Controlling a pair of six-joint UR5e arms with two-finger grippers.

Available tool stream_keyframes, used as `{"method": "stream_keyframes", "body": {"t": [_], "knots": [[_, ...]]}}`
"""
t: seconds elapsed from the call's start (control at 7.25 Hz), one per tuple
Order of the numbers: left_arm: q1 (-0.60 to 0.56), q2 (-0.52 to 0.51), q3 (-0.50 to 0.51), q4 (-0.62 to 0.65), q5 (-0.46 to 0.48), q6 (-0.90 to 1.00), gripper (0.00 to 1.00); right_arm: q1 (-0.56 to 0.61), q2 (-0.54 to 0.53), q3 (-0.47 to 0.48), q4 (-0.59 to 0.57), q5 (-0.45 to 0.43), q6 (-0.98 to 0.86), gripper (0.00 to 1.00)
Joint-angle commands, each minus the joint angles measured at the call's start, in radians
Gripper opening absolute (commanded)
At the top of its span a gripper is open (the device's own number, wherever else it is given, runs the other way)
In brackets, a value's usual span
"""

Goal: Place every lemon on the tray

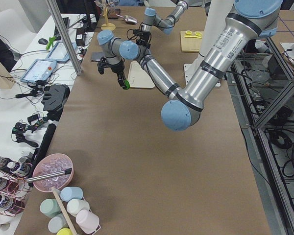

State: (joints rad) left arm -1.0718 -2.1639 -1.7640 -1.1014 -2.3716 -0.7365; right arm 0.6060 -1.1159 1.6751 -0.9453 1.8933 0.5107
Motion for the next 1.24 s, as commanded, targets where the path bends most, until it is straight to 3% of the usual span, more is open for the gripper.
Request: {"method": "stream_keyframes", "body": {"t": [0.0,0.14,0.41,0.69,1.1], "knots": [[0.044,-0.054,0.009,0.005,0.003,-0.102,0.00,-0.028,0.025,-0.038,0.013,-0.023,0.000,0.38],[0.079,-0.066,0.009,0.005,0.006,-0.142,0.00,-0.044,0.027,-0.041,0.013,-0.040,0.000,0.42],[0.136,-0.135,0.072,-0.003,0.008,-0.226,0.00,-0.057,0.028,-0.041,0.013,-0.057,0.000,0.77],[0.164,-0.191,0.116,-0.005,0.032,-0.259,0.00,-0.049,0.034,-0.038,0.013,-0.057,0.002,0.99],[0.257,-0.240,0.257,-0.187,0.095,-0.411,0.00,-0.003,0.034,-0.032,0.013,-0.048,0.005,0.99]]}}
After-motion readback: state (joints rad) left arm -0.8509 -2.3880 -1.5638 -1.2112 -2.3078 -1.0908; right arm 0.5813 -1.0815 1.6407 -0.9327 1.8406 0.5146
